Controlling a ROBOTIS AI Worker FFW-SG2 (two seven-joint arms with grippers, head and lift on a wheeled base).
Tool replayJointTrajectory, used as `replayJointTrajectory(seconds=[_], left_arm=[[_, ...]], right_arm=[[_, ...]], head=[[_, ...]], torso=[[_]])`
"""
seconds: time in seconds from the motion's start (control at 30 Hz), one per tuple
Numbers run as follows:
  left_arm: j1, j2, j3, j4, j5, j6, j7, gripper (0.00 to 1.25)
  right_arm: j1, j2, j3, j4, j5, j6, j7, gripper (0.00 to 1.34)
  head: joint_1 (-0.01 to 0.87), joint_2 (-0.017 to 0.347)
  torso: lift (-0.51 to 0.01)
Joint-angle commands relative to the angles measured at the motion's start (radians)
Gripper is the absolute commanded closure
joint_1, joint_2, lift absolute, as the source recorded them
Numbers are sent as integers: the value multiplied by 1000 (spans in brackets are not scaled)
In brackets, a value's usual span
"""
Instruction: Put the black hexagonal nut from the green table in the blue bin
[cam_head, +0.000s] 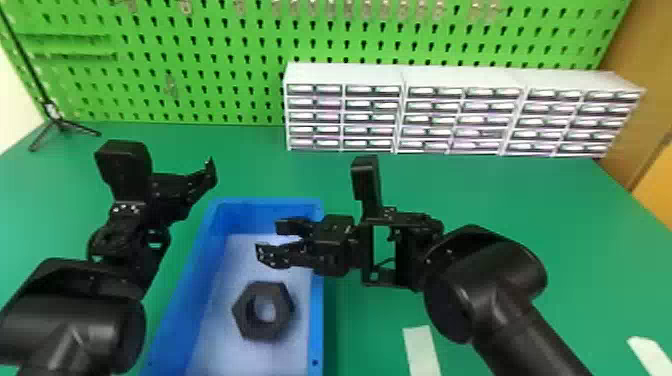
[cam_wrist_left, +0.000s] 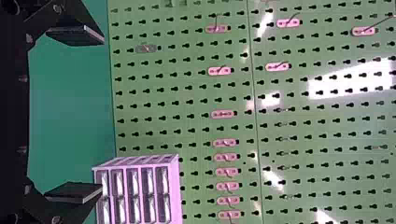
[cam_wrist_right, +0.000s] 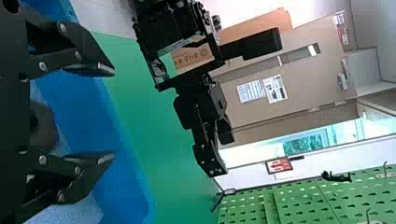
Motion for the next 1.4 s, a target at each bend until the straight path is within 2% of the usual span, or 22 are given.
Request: replayJointTrajectory(seconds=[0.0,1.03,1.37], left_arm=[[1,0,0,0,3,0,0,170],[-3,1,-4,0,6,0,2,170],[-3,1,-4,0,6,0,2,170]], right_arm=[[1,1,-3,0,0,0,0,302],[3,-1,-21,0,1,-3,0,285],[38,5,-150,0,41,-3,11,285]], head=[[683,28],[683,28],[683,28]], torso=[[-96],[-96],[-96]])
